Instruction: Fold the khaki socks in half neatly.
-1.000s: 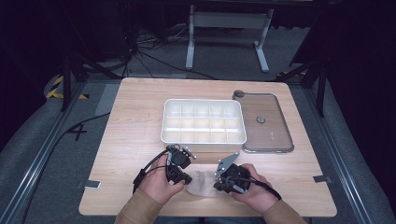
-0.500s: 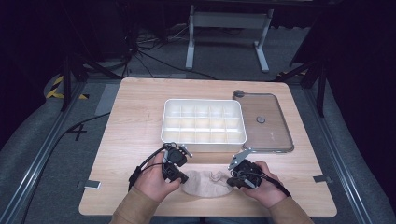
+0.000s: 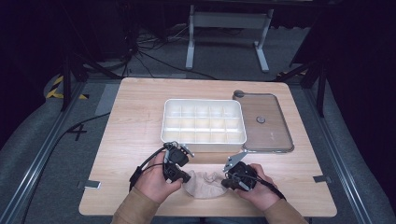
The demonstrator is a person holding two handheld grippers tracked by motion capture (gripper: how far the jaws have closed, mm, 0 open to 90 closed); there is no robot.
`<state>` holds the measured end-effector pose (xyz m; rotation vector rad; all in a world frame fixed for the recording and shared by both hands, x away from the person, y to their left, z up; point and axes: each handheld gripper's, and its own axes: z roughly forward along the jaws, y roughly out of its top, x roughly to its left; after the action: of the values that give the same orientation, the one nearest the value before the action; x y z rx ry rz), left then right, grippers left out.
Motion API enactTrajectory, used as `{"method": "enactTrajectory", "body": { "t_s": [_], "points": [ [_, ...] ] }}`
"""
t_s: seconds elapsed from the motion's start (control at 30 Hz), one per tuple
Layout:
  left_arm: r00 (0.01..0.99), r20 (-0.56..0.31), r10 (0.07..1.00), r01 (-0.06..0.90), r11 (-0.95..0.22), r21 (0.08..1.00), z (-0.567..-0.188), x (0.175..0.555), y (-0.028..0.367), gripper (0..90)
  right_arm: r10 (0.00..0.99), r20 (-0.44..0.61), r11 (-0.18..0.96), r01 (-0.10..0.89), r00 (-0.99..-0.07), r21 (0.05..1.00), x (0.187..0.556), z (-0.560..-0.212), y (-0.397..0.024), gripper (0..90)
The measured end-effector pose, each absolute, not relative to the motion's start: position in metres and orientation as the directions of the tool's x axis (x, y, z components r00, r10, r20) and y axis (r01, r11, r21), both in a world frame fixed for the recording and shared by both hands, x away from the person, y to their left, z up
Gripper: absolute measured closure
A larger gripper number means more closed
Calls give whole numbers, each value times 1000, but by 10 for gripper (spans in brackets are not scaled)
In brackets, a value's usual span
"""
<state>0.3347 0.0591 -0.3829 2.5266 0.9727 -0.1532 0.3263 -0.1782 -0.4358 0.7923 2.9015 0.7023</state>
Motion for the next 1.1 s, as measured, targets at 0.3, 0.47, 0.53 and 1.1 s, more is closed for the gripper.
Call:
{"method": "enactTrajectory", "body": {
  "t_s": [0.3, 0.47, 0.53, 1.1],
  "points": [
    [770, -244, 590, 636, -675, 375, -381, 331, 47, 847, 500, 73, 749, 473, -863, 464, 322, -438, -169, 898],
    [784, -246, 570, 618, -685, 385, -381, 331, 36, 847, 501, 68, 747, 471, -863, 469, 320, -439, -169, 898],
    [790, -246, 561, 611, -689, 390, -382, 331, 30, 847, 504, 67, 745, 473, -861, 470, 320, -439, -169, 898],
    [810, -245, 533, 585, -702, 405, -393, 333, 8, 846, 508, 72, 733, 475, -858, 488, 318, -440, -171, 898]
  ]
}}
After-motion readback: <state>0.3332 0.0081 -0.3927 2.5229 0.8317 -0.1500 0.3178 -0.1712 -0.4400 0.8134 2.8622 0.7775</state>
